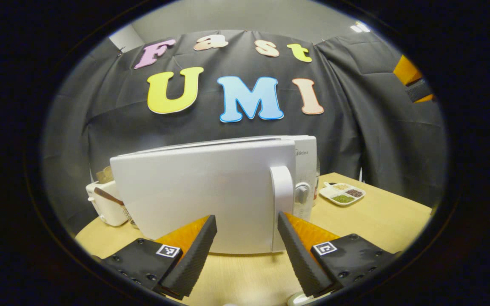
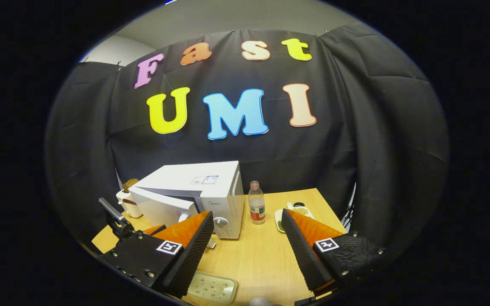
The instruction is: Open the microwave oven with the left hand, put the food in, and close the microwave oven.
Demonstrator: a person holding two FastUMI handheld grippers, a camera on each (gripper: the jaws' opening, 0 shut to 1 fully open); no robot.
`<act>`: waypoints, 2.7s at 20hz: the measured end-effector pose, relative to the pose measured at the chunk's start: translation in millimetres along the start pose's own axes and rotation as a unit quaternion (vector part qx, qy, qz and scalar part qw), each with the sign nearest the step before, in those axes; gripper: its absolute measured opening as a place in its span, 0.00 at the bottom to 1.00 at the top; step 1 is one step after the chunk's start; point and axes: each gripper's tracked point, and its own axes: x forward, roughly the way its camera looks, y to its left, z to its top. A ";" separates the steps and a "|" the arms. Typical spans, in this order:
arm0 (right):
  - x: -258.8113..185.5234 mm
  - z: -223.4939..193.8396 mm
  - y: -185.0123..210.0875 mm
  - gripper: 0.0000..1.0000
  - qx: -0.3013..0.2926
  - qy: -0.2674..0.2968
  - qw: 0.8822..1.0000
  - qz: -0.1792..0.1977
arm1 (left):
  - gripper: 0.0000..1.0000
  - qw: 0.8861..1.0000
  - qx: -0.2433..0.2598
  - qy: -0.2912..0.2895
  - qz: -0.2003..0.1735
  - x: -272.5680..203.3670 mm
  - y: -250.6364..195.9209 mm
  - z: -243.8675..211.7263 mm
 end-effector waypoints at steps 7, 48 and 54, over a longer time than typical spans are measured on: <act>15.9 1.6 -9.2 0.98 -0.002 0.007 1.000 0.004 | 0.99 1.000 -0.020 0.001 0.022 32.1 -1.6 -0.7; -49.4 109.3 46.2 0.98 -0.030 -0.109 0.993 -0.042 | 0.99 0.987 -0.005 -0.108 0.122 -207.9 175.9 280.5; -58.4 112.4 58.0 0.98 -0.033 -0.121 0.991 -0.036 | 0.98 0.988 -0.030 -0.108 0.107 -226.5 169.6 292.7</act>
